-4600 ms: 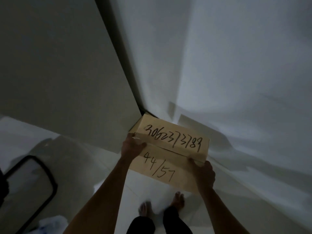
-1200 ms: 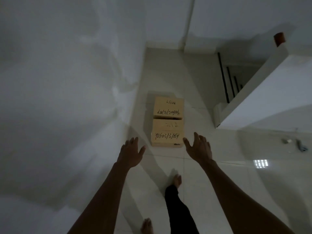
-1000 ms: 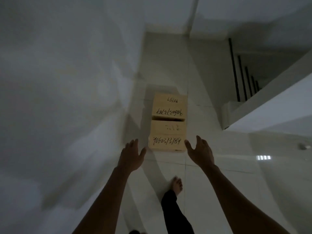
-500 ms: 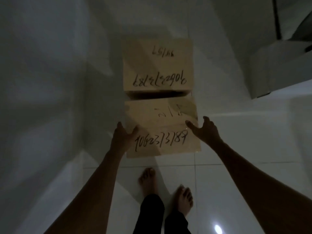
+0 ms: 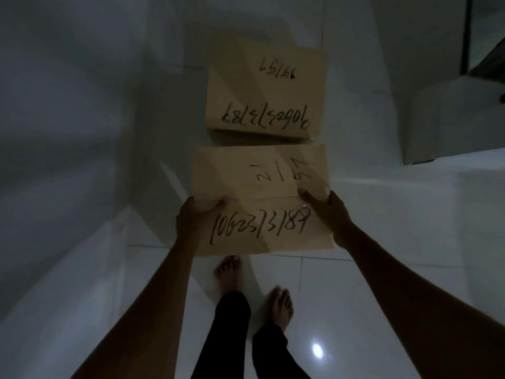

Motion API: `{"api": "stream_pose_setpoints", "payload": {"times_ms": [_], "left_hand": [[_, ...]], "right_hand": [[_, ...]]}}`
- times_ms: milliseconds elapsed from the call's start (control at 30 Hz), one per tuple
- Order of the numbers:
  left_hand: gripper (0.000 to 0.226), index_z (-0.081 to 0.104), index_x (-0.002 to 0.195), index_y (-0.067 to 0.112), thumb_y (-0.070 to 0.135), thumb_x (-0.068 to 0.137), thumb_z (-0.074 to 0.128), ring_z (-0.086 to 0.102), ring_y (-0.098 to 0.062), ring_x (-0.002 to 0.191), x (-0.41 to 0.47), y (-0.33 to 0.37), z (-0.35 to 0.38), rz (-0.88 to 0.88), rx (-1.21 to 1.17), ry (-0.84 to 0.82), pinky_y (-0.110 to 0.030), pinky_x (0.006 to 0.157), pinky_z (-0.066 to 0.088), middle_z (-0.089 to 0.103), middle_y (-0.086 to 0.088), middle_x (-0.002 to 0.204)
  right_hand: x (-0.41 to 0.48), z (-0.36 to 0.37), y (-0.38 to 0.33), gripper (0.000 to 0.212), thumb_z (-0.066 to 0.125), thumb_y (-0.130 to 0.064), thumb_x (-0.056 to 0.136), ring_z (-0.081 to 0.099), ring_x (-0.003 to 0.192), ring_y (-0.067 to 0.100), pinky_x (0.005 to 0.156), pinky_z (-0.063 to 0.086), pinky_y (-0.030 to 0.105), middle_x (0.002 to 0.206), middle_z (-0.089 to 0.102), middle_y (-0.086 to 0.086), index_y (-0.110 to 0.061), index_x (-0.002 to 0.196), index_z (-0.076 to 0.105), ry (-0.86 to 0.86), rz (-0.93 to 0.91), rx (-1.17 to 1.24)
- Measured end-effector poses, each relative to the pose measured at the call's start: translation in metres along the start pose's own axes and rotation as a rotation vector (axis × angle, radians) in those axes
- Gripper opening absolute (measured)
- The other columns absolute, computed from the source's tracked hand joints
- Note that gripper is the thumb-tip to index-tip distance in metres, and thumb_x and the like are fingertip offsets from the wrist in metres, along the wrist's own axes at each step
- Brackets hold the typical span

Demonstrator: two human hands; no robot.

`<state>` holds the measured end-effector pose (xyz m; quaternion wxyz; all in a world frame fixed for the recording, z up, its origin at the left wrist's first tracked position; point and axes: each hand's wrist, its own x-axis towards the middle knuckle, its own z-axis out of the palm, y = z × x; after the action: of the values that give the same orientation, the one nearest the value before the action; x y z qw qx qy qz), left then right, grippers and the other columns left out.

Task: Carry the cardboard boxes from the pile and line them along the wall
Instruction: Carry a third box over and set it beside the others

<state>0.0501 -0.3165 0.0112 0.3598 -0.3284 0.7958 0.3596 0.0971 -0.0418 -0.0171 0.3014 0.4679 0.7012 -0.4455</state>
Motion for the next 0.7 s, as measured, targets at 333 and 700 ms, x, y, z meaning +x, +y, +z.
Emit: {"api": "stream_pose_setpoints", "payload": {"times_ms": [333, 700], "left_hand": [[0.105, 0.059, 0.123, 0.017, 0.084, 0.044, 0.069, 0.067, -0.029, 0.106, -0.265, -0.019, -0.135, -0.048, -0.255, 0.139, -0.046, 0.094, 0.055, 0.071, -0.005, 0.116], [0.097, 0.060, 0.124, 0.016, 0.079, 0.050, 0.072, 0.067, -0.027, 0.104, -0.535, -0.240, -0.158, -0.256, -0.723, 0.444, -0.047, 0.092, 0.057, 0.070, -0.006, 0.117]], "right_hand": [[-0.268, -0.082, -0.081, 0.087, 0.077, -0.070, 0.069, 0.062, 0.117, 0.030, 0.100, 0.054, 0.048, 0.129, 0.066, 0.003, -0.023, 0.139, 0.056, -0.077, -0.257, -0.169], [-0.515, -0.033, -0.015, 0.083, 0.069, -0.069, 0.079, 0.056, 0.126, 0.035, 0.106, 0.047, 0.052, 0.138, 0.061, 0.009, -0.021, 0.144, 0.051, -0.350, -0.586, -0.637]]}}
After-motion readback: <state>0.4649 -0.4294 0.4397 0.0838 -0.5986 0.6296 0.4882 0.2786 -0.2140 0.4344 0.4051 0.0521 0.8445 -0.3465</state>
